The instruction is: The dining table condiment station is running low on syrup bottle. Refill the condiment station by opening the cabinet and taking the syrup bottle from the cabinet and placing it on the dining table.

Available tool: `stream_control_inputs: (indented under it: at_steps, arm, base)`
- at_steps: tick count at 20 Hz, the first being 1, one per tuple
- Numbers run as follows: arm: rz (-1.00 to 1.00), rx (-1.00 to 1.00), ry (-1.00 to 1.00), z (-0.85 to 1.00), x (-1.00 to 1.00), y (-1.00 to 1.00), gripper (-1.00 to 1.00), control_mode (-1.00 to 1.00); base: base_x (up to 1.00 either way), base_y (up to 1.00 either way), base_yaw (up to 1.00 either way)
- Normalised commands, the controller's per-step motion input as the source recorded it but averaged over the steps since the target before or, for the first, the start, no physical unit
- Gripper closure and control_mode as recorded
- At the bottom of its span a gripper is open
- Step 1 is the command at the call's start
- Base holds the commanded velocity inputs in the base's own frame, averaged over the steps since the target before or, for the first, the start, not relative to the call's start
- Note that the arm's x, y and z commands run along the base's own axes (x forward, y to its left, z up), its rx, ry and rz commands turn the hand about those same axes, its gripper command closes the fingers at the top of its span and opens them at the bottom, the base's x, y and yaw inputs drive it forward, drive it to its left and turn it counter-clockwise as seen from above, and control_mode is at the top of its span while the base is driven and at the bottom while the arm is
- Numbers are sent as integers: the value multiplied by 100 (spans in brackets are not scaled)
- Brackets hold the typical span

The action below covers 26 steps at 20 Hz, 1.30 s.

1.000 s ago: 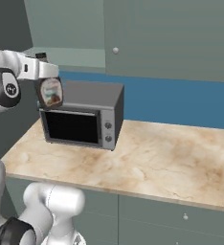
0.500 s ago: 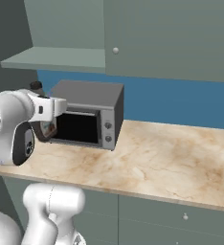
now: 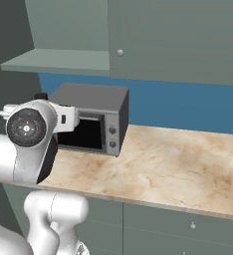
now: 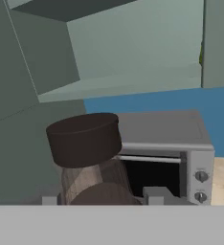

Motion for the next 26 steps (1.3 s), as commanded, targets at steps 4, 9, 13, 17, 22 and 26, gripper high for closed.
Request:
stream_control_inputs:
  at_steps: [4, 9, 13, 17, 22, 26]
  arm:
    - [0, 0, 0, 0, 0, 0, 100, -100]
    - [0, 0, 0, 0, 0, 0, 100, -100]
    - [0, 0, 0, 0, 0, 0, 100, 100]
    - [0, 0, 0, 0, 0, 0, 100, 100]
    - [0, 0, 0, 0, 0, 0, 100, 100]
    - [0, 0, 0, 0, 0, 0, 100, 100]
  base:
    - [0, 0, 0]
    - [0, 0, 0]
    - [1, 0, 0]
    - [-13, 0, 0]
    - [-31, 0, 0]
    - [-63, 0, 0]
